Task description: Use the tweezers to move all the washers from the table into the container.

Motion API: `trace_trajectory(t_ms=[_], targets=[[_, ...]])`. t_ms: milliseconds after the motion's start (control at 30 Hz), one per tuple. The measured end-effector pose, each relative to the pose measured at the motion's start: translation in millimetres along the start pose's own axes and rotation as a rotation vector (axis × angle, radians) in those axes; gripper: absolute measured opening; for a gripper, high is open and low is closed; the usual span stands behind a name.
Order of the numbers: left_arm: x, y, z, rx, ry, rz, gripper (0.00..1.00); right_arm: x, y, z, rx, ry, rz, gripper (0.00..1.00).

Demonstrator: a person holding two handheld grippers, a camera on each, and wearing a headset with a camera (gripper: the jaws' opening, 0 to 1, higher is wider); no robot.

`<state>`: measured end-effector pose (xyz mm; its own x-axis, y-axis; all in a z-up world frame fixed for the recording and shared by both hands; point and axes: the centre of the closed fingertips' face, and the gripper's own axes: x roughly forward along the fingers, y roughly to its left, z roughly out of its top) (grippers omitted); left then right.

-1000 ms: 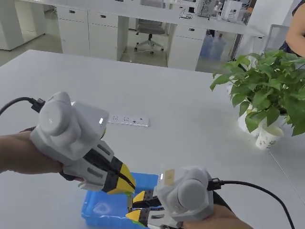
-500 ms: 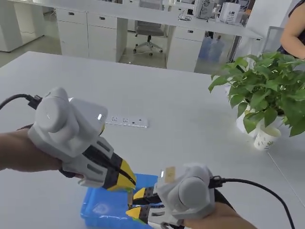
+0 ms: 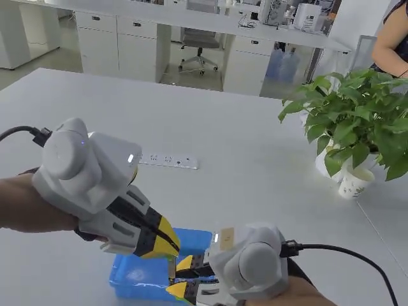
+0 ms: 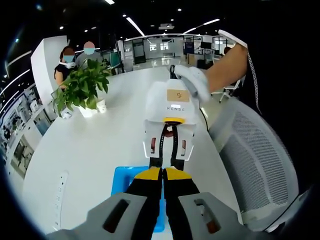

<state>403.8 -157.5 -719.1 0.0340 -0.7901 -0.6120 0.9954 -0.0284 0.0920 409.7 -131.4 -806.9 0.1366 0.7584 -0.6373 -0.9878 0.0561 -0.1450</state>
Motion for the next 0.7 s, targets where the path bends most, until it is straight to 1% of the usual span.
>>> trace_trajectory(t_ms=[300, 700], targets=[[1.4, -9.8, -5.8, -0.01, 0.0, -0.006, 0.04, 4.2, 10.2, -1.6, 0.007, -0.002, 0.012, 0.12], [7.5, -23.0, -14.6, -0.021, 0.005, -0.013, 0.04, 11.8, 25.3, -6.4, 0.004, 0.006, 0.039, 0.12]])
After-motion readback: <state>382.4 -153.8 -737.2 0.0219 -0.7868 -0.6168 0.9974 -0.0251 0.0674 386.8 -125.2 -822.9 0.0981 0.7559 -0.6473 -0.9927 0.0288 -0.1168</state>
